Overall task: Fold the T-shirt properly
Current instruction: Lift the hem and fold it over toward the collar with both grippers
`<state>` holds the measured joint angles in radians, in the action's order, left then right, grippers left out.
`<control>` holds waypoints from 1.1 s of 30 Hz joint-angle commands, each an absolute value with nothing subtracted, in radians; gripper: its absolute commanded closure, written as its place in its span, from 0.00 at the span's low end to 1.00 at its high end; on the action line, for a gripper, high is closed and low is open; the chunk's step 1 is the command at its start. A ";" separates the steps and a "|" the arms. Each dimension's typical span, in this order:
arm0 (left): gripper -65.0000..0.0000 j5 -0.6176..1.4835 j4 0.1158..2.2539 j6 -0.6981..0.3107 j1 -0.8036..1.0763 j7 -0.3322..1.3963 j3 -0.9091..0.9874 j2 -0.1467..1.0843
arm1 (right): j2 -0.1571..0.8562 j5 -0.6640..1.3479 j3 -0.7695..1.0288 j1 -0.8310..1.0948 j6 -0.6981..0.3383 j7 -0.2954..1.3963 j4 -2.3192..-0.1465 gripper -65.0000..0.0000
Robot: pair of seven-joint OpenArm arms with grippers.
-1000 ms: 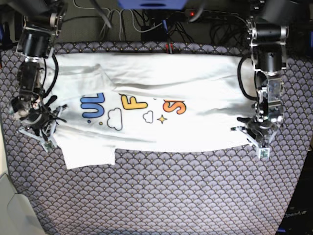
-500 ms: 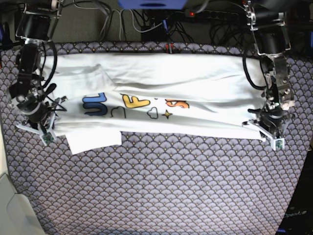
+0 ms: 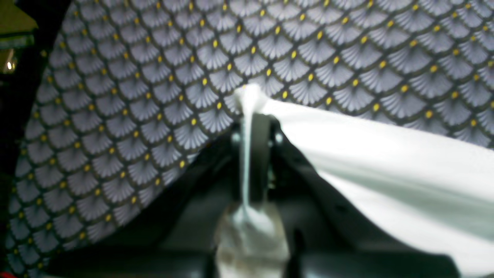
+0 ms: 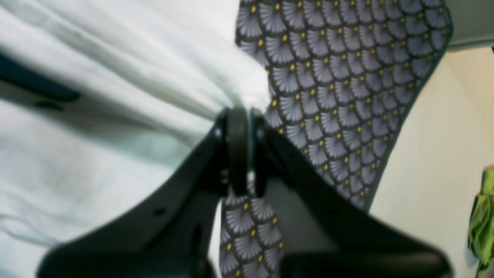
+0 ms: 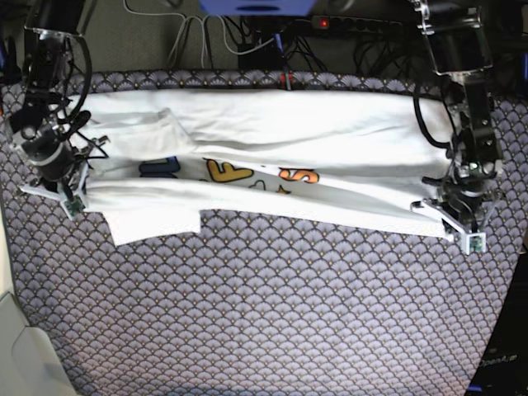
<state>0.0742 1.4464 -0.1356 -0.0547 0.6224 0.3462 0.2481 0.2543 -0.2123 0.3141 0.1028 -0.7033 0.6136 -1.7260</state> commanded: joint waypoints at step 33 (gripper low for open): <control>0.98 0.064 1.632 -0.133 0.180 0.611 0.429 0.237 | 0.254 -0.159 0.435 0.286 -0.698 0.584 -1.778 1.00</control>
<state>0.0742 1.6127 -0.1463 0.1886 0.6361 0.4229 0.2188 0.2371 -0.1513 0.4290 0.2821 -0.7067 0.5896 -1.7584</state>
